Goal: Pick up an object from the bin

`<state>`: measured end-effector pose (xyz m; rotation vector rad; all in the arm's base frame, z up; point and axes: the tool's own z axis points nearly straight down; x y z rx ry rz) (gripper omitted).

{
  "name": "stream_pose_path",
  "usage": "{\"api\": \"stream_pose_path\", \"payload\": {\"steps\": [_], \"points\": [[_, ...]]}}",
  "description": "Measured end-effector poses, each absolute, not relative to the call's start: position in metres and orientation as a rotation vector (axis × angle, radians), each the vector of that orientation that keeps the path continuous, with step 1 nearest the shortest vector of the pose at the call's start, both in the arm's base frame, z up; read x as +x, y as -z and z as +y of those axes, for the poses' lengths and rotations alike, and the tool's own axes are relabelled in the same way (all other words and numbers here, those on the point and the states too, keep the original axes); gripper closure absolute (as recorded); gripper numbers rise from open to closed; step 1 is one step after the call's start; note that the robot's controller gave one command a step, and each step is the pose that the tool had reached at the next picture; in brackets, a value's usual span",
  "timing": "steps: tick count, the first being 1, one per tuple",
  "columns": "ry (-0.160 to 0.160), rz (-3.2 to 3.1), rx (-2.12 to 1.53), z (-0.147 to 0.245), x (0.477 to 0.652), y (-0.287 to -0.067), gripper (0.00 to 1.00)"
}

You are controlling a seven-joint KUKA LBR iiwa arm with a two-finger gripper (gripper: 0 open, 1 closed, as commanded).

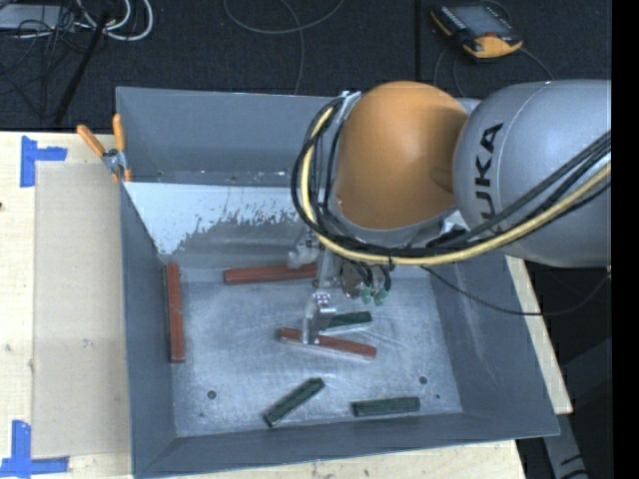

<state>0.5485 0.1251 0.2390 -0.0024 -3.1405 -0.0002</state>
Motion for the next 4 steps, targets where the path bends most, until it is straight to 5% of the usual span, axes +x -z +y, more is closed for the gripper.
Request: {"api": "stream_pose_path", "payload": {"steps": [1, 2, 3, 4], "points": [[0.002, -3.145, -0.013, 0.090, 0.547, -0.173, 0.00], [-0.001, -3.140, -0.011, 0.045, 0.559, -0.159, 0.00], [0.000, -3.140, -0.051, 0.060, 0.549, -0.135, 0.00], [0.000, -3.144, 0.044, 0.055, 0.554, -0.079, 0.00]]}}
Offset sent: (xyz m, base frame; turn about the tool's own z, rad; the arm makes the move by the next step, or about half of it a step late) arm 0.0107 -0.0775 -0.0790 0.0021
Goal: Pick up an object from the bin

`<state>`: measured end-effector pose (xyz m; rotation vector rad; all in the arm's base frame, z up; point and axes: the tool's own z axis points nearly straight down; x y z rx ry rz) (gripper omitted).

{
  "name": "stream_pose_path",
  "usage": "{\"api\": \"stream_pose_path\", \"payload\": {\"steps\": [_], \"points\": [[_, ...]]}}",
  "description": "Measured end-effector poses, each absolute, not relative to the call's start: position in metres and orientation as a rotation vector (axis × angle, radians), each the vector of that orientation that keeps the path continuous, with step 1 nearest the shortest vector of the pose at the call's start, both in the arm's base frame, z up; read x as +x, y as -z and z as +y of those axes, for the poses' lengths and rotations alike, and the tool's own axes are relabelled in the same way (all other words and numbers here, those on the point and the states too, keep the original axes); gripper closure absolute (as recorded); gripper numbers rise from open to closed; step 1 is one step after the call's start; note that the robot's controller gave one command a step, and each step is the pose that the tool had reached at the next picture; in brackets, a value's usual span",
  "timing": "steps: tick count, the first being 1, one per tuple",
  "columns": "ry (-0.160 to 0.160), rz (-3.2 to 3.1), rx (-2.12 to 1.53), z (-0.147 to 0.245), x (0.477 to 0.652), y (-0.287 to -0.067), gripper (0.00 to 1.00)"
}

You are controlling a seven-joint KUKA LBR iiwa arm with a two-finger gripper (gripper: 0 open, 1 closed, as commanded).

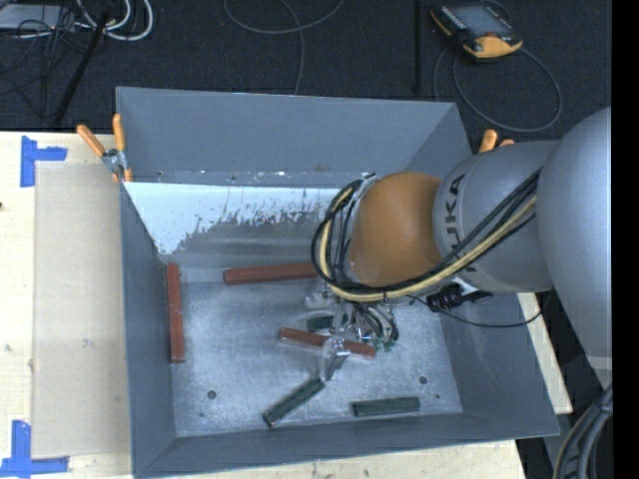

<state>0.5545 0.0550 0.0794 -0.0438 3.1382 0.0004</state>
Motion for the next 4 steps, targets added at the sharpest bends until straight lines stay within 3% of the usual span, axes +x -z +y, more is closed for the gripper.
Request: {"api": "stream_pose_path", "payload": {"steps": [1, 3, 4], "points": [[-0.003, 3.132, -0.049, 0.054, 0.556, -0.083, 1.00], [-0.002, 3.137, -0.048, 0.054, 0.555, -0.085, 1.00], [0.001, 3.151, -0.048, 0.054, 0.551, -0.103, 1.00]]}}
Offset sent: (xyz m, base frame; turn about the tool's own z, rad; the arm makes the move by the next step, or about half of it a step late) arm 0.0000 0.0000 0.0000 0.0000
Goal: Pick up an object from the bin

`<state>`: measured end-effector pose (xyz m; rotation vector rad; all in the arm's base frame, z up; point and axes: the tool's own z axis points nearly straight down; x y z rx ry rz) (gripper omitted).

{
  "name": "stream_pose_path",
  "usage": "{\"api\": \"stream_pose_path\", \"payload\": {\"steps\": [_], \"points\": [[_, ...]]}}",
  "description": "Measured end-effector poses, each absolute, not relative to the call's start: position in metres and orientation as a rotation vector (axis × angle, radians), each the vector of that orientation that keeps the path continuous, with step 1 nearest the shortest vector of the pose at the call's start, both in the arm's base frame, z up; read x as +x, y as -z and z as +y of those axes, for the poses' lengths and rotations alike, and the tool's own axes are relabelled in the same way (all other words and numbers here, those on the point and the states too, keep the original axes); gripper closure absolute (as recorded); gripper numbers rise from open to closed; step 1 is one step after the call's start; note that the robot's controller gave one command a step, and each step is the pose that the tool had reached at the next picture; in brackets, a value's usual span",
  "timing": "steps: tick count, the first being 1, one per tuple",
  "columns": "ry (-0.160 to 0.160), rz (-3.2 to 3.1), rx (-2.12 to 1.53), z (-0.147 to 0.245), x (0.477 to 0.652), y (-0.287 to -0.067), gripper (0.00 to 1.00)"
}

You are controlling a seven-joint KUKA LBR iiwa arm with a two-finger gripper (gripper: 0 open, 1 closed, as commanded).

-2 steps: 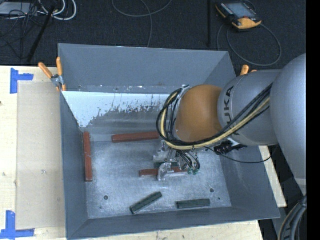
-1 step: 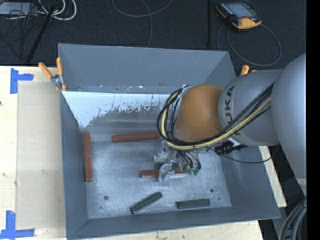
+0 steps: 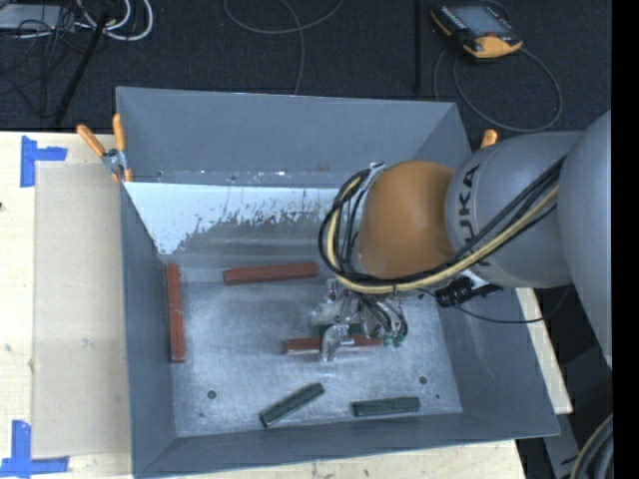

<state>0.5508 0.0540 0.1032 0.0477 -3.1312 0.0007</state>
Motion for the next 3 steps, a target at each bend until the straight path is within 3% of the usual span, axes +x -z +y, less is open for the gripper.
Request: {"api": "stream_pose_path", "payload": {"steps": [3], "points": [[0.000, -3.139, 0.045, 0.054, 0.552, -0.144, 1.00]]}}
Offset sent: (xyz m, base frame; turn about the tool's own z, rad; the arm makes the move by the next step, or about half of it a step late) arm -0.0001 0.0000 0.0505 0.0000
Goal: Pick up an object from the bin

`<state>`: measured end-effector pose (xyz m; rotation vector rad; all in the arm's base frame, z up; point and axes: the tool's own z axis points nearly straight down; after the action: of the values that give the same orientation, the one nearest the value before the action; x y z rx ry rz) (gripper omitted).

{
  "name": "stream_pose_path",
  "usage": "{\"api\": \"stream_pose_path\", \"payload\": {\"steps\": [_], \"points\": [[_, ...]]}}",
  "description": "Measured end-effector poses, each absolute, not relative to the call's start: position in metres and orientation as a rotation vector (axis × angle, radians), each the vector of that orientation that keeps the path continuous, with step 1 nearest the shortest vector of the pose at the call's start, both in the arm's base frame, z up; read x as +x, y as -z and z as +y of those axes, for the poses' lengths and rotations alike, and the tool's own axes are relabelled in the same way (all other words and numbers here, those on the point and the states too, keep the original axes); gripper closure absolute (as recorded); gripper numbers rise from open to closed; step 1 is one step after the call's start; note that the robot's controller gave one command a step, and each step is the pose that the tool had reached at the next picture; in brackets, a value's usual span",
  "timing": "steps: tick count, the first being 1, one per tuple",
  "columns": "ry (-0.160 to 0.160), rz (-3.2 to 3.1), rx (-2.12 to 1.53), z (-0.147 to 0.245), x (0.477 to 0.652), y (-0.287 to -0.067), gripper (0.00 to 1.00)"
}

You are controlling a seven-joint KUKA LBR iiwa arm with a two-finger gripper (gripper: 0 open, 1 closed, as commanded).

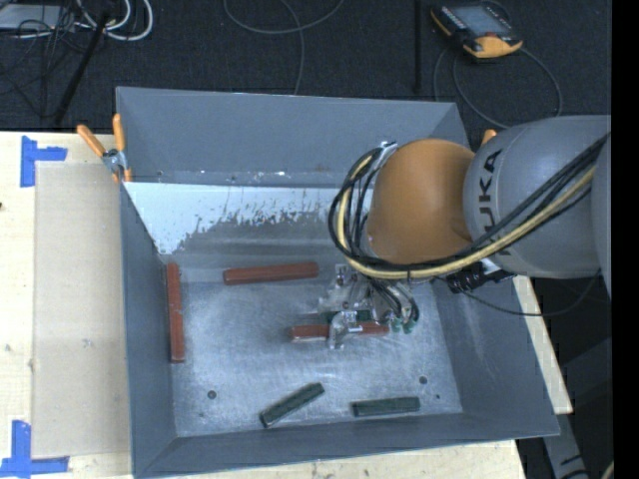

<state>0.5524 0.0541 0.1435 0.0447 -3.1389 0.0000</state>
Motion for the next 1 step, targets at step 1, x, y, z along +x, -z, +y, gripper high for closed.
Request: {"api": "stream_pose_path", "payload": {"steps": [1], "points": [[0.000, -3.139, 0.043, 0.0542, 0.5525, -0.1555, 1.00]]}}
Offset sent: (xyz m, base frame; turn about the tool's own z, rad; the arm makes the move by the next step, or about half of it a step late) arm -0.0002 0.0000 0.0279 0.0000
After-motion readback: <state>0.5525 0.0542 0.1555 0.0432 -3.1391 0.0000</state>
